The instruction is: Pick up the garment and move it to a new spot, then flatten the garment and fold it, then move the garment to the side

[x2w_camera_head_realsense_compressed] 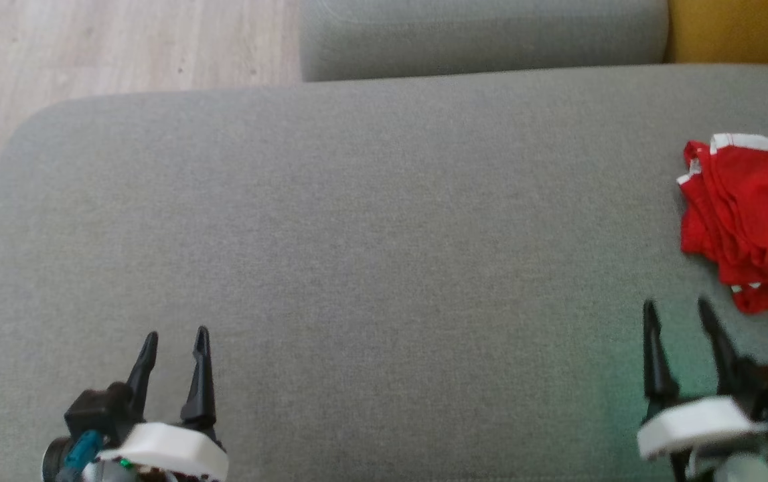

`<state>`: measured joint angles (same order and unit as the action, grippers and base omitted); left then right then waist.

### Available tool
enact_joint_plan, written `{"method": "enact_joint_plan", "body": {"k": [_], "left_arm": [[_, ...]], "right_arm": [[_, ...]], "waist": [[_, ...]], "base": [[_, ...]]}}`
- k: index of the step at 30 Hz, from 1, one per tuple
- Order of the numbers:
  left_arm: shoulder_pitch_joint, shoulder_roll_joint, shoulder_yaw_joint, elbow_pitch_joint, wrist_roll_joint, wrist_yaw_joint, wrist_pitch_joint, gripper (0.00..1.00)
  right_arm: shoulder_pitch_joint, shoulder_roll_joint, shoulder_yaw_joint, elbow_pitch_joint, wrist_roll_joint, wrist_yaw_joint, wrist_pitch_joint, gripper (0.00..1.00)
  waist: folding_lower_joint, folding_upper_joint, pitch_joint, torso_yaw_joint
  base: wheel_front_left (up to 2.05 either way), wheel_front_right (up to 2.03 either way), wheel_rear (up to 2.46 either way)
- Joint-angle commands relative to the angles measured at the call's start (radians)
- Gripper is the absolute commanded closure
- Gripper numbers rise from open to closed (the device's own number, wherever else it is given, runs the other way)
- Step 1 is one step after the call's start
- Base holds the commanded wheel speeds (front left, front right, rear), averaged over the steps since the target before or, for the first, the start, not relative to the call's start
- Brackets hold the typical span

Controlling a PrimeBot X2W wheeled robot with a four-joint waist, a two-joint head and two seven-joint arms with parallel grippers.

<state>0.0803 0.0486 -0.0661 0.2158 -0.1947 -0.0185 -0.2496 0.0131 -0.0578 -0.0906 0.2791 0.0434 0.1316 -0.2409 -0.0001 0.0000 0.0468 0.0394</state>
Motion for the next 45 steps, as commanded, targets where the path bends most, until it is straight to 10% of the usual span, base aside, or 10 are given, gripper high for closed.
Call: {"method": "enact_joint_plan", "body": {"k": [1, 9, 10, 45], "left_arm": [[-0.011, 0.002, 0.039, -0.023, 0.01, -0.005, -0.012, 0.0], [0.009, 0.002, 0.04, -0.007, 0.021, -0.025, -0.012, 0.0], [0.042, 0.0, 0.009, 0.023, 0.017, -0.026, 0.001, 1.0], [-0.014, -0.001, 0.051, 0.058, -0.342, -0.048, 0.094, 1.0]], "right_arm": [[-0.015, -0.002, 0.025, -0.028, 0.005, -0.001, -0.016, 0.0], [0.064, 0.007, 0.056, -0.043, 0.017, -0.001, -0.02, 0.0], [0.074, 0.014, 0.032, -0.009, 0.014, 0.0, -0.007, 1.0], [0.035, 0.013, 0.019, 0.017, 0.403, 0.0, 0.085, 1.0]], "waist": [[0.0001, 0.0, -0.016, 0.013], [0.0001, 0.0, -0.047, 0.008], [0.0001, 0.0, -0.046, 0.01], [0.0001, 0.0, -0.046, -0.003]], "base": [[0.0, 0.0, 0.0], [0.0, 0.0, 0.0], [0.0, 0.0, 0.0], [0.0, 0.0, 0.0]]}}
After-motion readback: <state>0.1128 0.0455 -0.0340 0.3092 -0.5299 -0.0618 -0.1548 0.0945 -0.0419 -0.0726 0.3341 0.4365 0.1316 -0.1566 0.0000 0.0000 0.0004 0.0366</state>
